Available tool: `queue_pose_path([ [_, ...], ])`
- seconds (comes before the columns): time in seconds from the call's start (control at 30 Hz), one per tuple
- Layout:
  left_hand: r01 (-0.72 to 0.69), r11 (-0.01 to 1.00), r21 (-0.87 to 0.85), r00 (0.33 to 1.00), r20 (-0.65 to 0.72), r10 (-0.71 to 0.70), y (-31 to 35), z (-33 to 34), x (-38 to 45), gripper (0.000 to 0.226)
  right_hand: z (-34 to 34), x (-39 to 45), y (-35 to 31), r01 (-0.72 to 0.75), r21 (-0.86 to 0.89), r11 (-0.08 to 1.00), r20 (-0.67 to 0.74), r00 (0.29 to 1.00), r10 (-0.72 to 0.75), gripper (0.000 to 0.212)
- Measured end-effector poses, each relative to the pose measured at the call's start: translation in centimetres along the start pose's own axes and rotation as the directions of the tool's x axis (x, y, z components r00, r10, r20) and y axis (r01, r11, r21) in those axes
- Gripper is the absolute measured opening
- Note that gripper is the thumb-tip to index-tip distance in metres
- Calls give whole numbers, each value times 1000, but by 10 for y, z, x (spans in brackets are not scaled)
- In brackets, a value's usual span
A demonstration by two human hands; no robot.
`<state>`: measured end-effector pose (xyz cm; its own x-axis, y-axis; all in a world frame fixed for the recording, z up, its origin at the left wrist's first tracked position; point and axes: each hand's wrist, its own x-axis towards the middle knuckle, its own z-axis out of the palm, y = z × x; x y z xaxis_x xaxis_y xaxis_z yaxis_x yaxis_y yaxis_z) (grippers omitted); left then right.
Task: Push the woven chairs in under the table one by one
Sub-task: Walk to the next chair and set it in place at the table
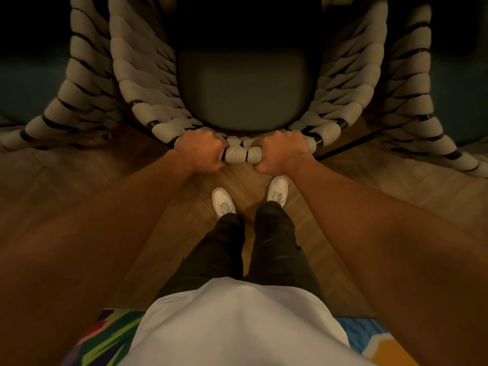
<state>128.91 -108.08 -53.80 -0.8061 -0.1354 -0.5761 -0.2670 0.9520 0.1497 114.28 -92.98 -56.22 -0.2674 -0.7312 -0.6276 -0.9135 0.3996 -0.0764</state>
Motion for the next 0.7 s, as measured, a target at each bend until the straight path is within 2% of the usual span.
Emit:
queue_pose_path([
  [0.43, 54, 997, 49, 998, -27, -53, 6, 13, 0, 47, 8, -5, 3, 19, 17, 1000, -30, 999, -19, 51],
  [0.6, 128, 992, 14, 991, -27, -127, 11, 17, 0, 55, 5, -11, 1, 12, 64, 998, 4, 1000, -12, 46],
  [0.7, 193, 981, 14, 980, -47, -192, 17, 19, -2, 57, 1, -12, -1, 1, 102, 995, 42, 999, -6, 49],
])
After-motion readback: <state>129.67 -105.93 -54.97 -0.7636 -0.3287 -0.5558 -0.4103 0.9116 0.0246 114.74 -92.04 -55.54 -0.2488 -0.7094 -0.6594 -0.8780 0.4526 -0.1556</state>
